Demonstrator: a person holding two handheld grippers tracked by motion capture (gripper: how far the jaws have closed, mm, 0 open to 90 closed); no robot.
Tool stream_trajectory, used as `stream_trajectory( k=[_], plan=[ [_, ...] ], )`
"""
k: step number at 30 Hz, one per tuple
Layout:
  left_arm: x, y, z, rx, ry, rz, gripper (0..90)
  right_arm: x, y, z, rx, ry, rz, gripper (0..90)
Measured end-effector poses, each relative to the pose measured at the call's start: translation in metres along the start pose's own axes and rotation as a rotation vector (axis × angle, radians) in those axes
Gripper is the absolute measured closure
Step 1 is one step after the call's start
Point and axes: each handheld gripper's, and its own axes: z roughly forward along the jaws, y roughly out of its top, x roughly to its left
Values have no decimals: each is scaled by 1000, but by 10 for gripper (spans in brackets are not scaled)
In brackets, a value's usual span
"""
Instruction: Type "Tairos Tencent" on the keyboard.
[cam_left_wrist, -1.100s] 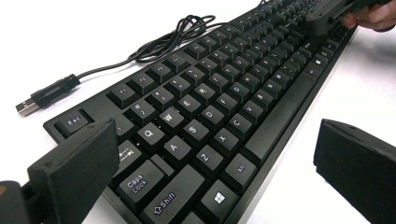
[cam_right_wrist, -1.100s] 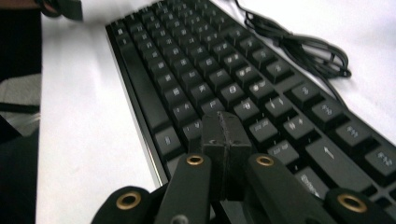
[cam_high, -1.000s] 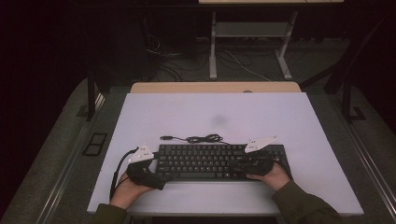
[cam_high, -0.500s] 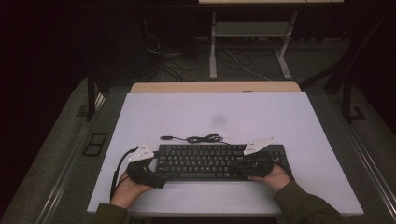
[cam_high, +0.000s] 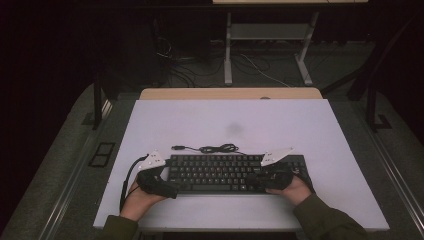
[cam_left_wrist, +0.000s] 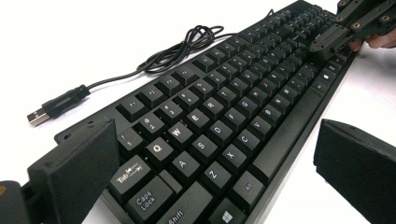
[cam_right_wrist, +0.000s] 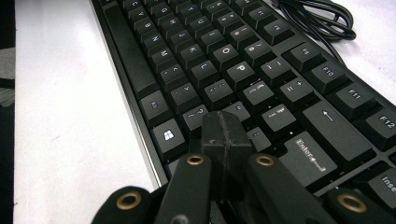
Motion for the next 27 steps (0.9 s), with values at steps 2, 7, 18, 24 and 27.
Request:
stream_trajectory(
  k=[2, 7, 18, 24, 27],
  plan=[
    [0, 2, 1, -3, 2, -3, 0, 0, 0, 0, 0, 0, 0, 895],
    [0, 5, 4, -2, -3, 2, 25, 0, 0, 0, 1, 0, -2, 895],
    [2, 12, 14, -11, -14, -12, 147, 0, 1, 0, 3, 0, -6, 894],
    [3, 16, 21, -6, -29, -17, 223, 0, 1, 0, 5, 1, -3, 895],
    [3, 18, 22, -8, -39, -16, 289, 0, 1, 0, 6, 1, -3, 895]
  ],
)
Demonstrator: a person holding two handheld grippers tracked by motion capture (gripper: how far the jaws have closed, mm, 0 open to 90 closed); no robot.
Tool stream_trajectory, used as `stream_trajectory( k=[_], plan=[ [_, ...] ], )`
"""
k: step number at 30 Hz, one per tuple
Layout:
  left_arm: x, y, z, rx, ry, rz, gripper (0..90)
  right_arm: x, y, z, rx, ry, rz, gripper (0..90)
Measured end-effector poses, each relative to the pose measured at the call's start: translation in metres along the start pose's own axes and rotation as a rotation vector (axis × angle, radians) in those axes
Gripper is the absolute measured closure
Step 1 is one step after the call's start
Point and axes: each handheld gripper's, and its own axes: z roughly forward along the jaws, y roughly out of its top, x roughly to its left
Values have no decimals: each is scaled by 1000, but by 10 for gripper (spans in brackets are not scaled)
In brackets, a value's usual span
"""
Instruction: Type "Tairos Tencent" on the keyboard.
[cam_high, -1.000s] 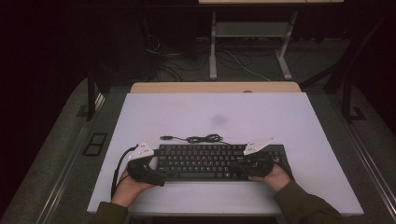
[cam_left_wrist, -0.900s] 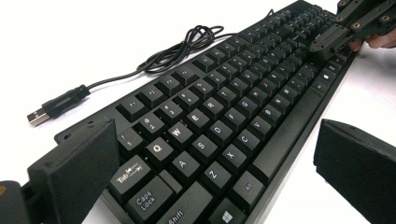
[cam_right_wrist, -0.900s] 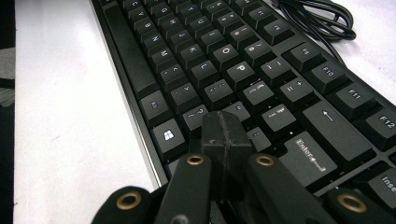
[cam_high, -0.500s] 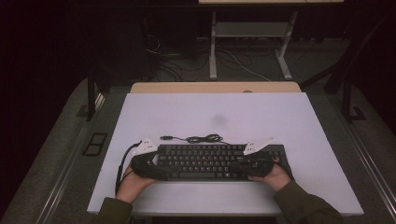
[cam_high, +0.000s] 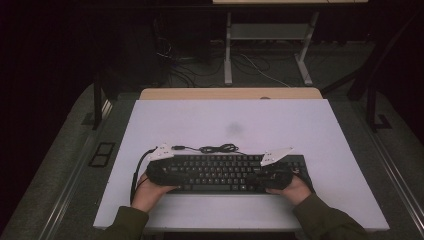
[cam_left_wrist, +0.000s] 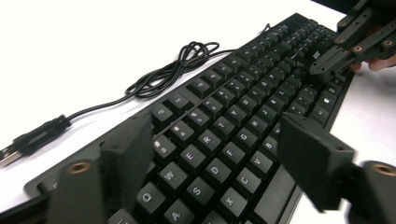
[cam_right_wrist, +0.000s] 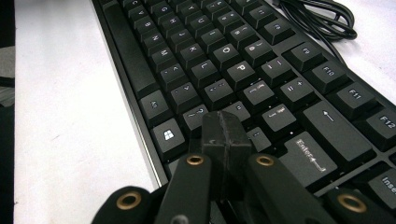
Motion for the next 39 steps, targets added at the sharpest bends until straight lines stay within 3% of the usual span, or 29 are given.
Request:
stream_trajectory(
  k=[3, 12, 23, 27, 32, 39],
  plan=[
    [0, 5, 4, 3, -25, 9, 396, 0, 0, 0, -1, 0, 2, 895],
    [0, 11, 17, 36, -41, 29, 642, 0, 0, 0, -1, 2, 5, 895],
    [-3, 17, 32, 82, -72, 35, 873, 0, 0, 0, 0, 2, 7, 895],
    [-3, 19, 38, 99, -77, 38, 887, 0, 0, 0, 0, 2, 7, 895],
    [-6, 20, 48, 151, -60, 46, 888, 0, 0, 0, 0, 3, 7, 895],
    [-6, 20, 53, 187, -43, 62, 888, 0, 0, 0, 1, 3, 7, 895]
  ],
)
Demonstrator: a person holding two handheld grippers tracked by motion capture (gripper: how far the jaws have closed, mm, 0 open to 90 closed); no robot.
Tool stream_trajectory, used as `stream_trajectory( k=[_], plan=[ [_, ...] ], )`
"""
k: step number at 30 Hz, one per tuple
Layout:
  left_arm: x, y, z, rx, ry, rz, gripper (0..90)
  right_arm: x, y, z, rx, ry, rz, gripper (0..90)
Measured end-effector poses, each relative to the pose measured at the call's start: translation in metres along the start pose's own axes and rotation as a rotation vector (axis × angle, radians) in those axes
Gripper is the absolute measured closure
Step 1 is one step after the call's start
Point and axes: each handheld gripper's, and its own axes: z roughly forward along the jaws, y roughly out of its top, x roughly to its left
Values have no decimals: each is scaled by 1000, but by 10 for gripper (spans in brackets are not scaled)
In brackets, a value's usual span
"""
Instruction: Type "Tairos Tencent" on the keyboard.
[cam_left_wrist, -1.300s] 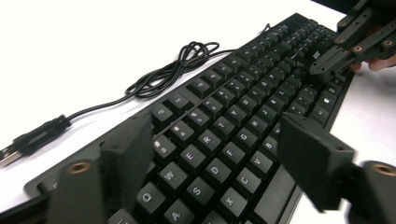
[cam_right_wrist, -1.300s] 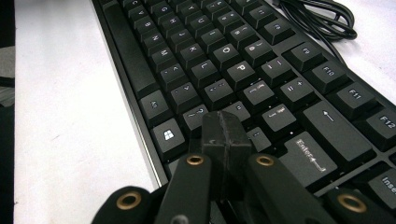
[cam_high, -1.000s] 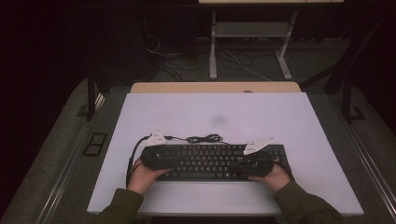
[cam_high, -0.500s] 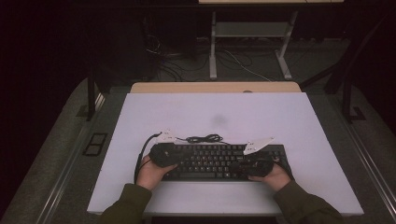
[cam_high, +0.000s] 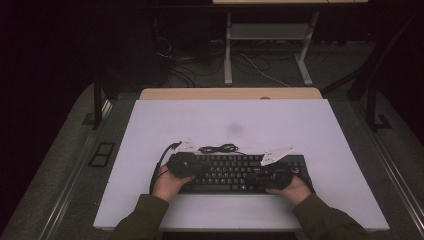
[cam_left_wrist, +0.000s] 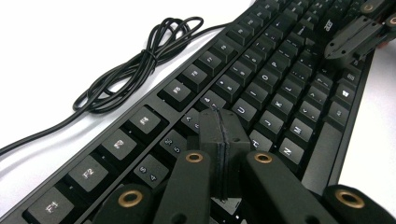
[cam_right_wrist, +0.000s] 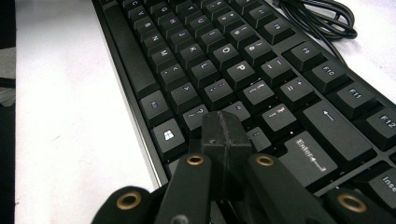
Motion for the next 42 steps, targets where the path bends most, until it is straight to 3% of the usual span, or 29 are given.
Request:
stream_trajectory(
  k=[11, 20, 34, 42],
  plan=[
    [0, -2, 3, 22, 5, 2, 890, 0, 0, 0, 1, -1, -1, 895],
    [0, 0, -5, -17, 3, -2, 887, 0, 0, 0, 0, 0, 1, 895],
    [-1, -9, -20, -75, -2, 4, 515, 0, 0, 0, -2, -1, 2, 895],
    [4, -19, -28, -91, 1, -7, 365, 0, 0, 0, -2, 0, 5, 895]
  ],
)
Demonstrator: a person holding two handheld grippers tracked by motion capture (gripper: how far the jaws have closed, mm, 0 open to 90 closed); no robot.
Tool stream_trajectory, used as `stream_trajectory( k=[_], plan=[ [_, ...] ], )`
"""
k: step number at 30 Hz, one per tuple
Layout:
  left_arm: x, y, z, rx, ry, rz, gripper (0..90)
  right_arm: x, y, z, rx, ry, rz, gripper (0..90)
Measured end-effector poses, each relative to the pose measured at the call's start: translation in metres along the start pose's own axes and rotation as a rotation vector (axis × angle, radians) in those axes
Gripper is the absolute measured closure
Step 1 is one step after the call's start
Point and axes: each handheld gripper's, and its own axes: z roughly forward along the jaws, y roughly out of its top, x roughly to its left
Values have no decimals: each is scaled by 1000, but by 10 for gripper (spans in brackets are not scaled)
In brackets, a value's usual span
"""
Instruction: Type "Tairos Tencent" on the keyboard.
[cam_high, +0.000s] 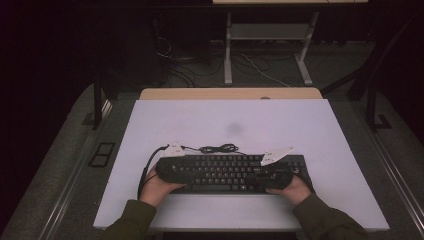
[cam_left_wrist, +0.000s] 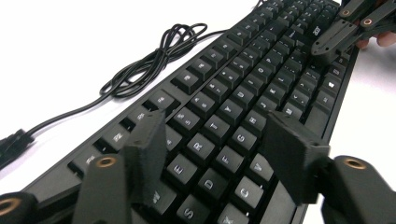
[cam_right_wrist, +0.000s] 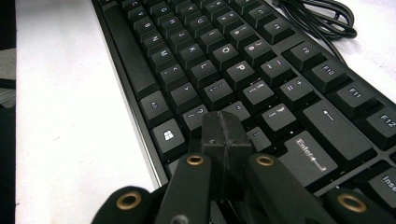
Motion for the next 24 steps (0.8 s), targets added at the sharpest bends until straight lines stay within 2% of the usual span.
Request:
stream_trajectory(
  k=[5, 7, 15, 21, 24],
  plan=[
    [2, -5, -4, -7, 18, 0, 230, 0, 0, 0, -1, 1, 0, 895],
    [2, -7, -6, -17, 22, -13, 197, 0, 0, 0, -1, 1, 1, 895],
    [0, -12, -6, -12, 4, -22, 193, 0, 0, 0, 0, 6, 0, 895],
    [0, -12, -6, -18, 5, -25, 195, 0, 2, -4, -22, 9, -7, 895],
    [0, -12, -8, -20, 6, -20, 198, 1, 4, -6, -51, 20, -6, 894]
  ],
)
